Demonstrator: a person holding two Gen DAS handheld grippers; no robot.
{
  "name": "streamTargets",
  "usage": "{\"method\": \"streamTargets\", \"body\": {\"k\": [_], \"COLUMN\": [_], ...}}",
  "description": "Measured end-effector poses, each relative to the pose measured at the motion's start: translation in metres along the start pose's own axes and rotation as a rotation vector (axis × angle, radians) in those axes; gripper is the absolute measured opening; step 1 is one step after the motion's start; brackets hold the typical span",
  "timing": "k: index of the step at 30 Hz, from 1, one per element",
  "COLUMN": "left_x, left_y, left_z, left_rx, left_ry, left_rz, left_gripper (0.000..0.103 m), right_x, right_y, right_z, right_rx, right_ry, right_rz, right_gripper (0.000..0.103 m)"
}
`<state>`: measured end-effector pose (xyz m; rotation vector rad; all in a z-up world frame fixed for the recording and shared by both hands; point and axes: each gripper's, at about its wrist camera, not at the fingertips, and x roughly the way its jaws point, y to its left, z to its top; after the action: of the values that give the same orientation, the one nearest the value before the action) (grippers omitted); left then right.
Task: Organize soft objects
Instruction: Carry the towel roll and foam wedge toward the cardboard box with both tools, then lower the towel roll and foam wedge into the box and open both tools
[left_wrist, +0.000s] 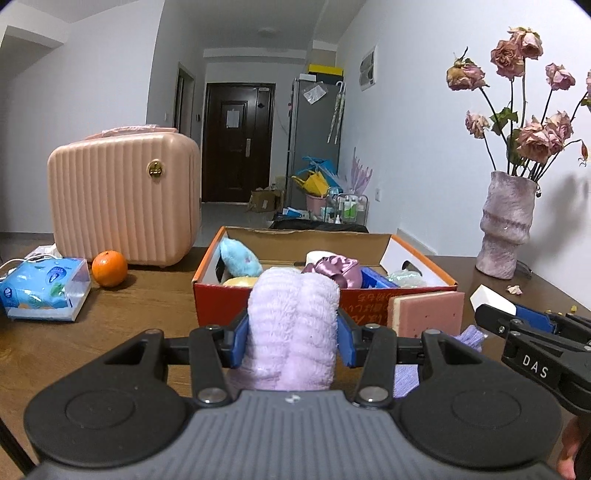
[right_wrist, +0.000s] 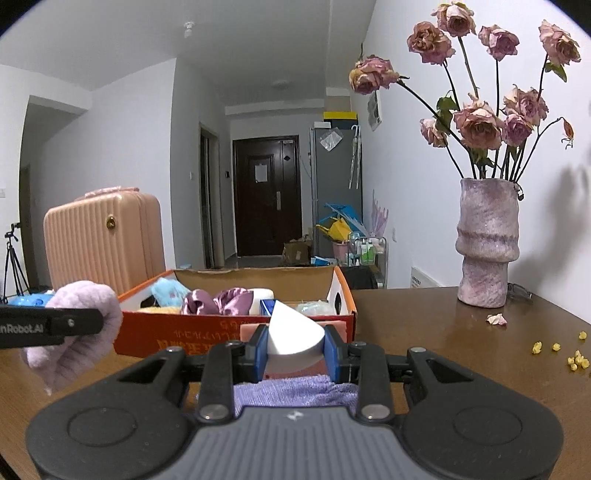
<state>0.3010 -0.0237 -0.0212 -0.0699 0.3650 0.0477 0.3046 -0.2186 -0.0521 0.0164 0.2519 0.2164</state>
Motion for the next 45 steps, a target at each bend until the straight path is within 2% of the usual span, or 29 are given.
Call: {"method": "streamTargets", "body": {"k": [11, 20, 31, 45], "left_x": [0.003, 0.011, 0.042, 0.101], "left_y": [-0.005, -0.003, -0.001, 0.005], "left_z": [0.009, 0.026, 0.046, 0.064], "left_rx": [-0.022, -0.063, -0.093, -0.105], "left_ry": [-0.022, -0.061, -0.087, -0.089], "left_rz": [-0.008, -0.004, 0.005, 0.022], "left_gripper": [0.047, 0.047, 0.047, 0.046], "right_x": [-0.001, 0.015, 0.051, 0.119], "right_y": [0.002, 0.008, 0.002, -0.003], "right_z": [0.007, 0.017, 0.030, 0.049], "right_rx": [0.011, 0.009, 0.041, 0.046], "right_ry": [-0.040, -0.069, -0.073, -0.055], "right_rz": [0.006, 0.002, -0.011, -0.043], "right_gripper": [0.030, 0.030, 0.030, 0.030]}}
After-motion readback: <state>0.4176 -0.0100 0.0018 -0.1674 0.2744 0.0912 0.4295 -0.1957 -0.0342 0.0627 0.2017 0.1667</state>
